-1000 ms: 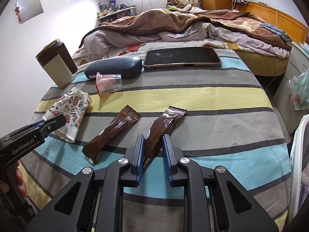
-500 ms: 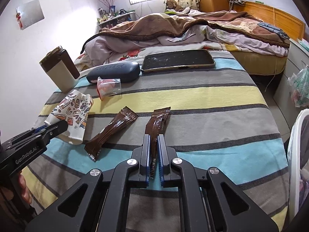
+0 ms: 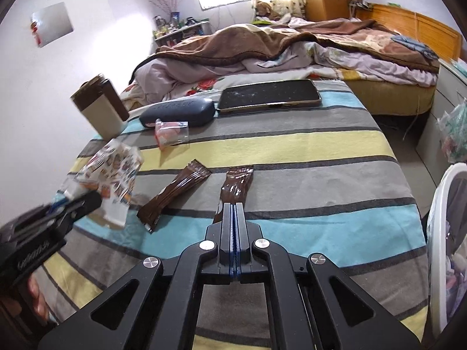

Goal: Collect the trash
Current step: 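Lift the paper wrapper and brown stick off the bed cover with both tools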

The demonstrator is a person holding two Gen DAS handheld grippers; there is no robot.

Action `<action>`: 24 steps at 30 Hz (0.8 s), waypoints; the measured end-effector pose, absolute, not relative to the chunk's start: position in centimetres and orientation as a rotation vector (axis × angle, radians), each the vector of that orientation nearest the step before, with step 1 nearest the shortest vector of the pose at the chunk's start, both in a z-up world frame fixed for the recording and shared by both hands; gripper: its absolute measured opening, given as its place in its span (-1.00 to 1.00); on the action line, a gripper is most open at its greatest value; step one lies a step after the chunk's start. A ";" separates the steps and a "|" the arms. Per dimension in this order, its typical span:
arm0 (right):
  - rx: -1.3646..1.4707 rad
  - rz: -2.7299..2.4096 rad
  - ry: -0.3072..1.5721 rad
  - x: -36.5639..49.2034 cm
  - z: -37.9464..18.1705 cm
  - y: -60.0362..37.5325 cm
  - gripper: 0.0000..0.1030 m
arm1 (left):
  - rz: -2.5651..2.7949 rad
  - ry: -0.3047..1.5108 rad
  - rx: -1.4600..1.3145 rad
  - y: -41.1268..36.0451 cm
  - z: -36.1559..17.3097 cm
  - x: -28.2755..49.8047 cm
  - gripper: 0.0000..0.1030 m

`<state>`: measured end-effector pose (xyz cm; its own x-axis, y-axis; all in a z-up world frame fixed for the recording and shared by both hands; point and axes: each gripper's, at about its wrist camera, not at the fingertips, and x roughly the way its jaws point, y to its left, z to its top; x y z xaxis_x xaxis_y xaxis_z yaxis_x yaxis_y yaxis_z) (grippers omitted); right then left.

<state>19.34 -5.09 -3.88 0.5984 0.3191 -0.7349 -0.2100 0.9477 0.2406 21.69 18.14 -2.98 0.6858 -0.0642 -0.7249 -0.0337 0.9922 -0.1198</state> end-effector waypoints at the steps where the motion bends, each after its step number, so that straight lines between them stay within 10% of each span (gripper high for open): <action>1: 0.133 0.318 0.886 19.5 -4.0 -4.9 -0.74 | -0.014 0.817 -0.130 18.2 -3.0 21.6 -0.60; 5: 0.108 0.321 0.929 20.2 -4.7 -4.0 -0.29 | -0.008 0.815 -0.136 18.6 -3.0 21.5 -0.60; 24: 0.053 0.283 0.854 17.5 -2.1 -5.4 -0.62 | -0.037 0.791 -0.114 16.7 -1.8 19.8 -0.60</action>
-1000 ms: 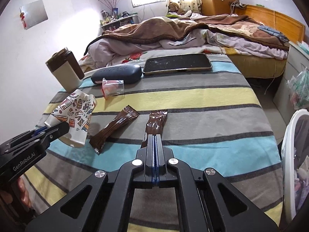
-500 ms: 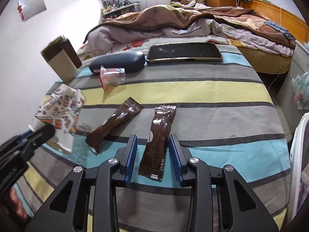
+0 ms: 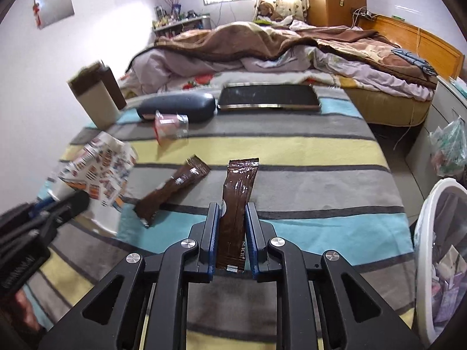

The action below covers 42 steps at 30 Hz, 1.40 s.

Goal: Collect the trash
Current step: 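Lift the paper wrapper and brown stick off the bed cover with both tools, then carry the paper wrapper and brown stick over the white trash bin with both tools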

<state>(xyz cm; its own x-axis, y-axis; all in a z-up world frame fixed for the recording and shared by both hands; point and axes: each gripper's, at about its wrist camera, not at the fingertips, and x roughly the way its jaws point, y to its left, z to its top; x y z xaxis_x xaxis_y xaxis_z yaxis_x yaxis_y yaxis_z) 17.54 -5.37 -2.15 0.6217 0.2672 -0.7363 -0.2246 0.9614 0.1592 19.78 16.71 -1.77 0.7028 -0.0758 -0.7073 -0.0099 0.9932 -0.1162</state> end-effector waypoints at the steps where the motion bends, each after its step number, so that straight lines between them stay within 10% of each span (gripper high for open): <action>1: 0.057 0.282 0.848 17.2 -1.8 -5.7 -0.62 | -0.041 0.786 -0.113 16.5 -1.5 19.6 -0.60; 42: 0.212 0.039 0.716 10.3 1.5 -24.5 -0.62 | -0.422 0.706 0.076 -10.1 2.6 15.2 -0.59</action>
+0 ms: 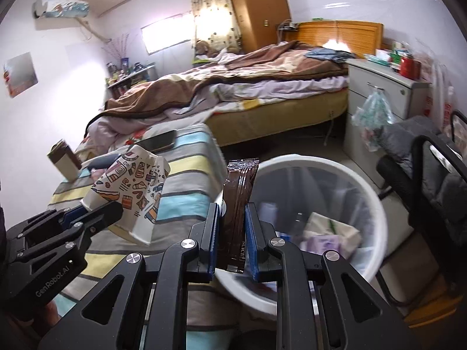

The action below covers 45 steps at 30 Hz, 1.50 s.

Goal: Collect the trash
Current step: 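Carry the paper wrapper and brown stick over the white trash bin with both tools, then open both tools to drop the paper wrapper and brown stick into the bin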

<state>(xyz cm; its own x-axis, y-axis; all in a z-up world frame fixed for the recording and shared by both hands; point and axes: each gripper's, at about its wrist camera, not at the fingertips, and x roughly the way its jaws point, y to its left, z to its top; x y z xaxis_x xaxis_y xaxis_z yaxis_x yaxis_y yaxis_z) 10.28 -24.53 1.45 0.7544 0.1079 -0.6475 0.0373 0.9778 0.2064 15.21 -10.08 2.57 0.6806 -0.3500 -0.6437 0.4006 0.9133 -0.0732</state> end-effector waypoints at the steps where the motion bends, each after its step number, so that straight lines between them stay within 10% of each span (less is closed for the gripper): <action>1: 0.214 0.029 0.718 10.3 1.4 -25.0 -0.62 | -0.430 0.709 0.082 -10.8 2.5 15.3 -0.59; 31: 0.225 -0.086 0.854 10.8 -3.1 -32.6 -0.57 | -0.461 0.806 0.174 -19.0 -2.1 18.0 -0.38; 37: 0.207 -0.081 0.837 10.5 -2.8 -32.4 -0.02 | -0.455 0.801 0.168 -18.6 -1.8 17.8 -0.19; 45: 0.210 -0.077 0.808 10.2 -2.0 -31.9 -0.02 | -0.444 0.787 0.136 -17.2 -0.9 17.3 -0.08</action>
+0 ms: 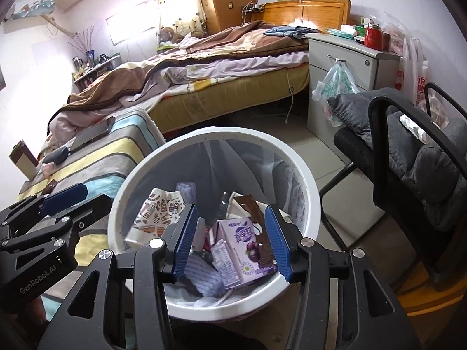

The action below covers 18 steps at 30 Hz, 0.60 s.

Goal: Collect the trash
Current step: 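Open both tools to drop the paper wrapper and brown stick into the bin, then withdraw both open tools from the bin back toward the bed cover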

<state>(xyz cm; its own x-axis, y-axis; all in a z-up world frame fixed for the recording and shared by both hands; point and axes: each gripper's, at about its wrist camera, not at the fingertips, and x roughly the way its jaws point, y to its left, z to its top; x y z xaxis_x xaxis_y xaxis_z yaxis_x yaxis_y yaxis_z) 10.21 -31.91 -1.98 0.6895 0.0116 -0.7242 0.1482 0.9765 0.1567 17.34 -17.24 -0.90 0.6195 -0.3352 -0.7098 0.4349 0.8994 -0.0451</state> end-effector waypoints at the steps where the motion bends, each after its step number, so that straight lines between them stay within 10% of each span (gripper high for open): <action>1: 0.208 -0.076 0.806 10.2 -2.0 -31.7 -0.02 | -0.442 0.784 0.133 -17.0 -0.8 17.3 -0.08; 18: 0.210 -0.026 0.761 9.6 -0.6 -28.5 -0.02 | -0.375 0.728 0.084 -11.7 1.0 15.5 -0.08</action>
<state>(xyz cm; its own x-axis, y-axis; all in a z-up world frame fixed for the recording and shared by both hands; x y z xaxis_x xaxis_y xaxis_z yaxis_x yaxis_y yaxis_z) 9.60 -28.54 -0.60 0.7247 0.0527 -0.6870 0.0987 0.9789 0.1792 15.48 -11.67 0.95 0.6833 -0.3048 -0.6635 0.3626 0.9304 -0.0540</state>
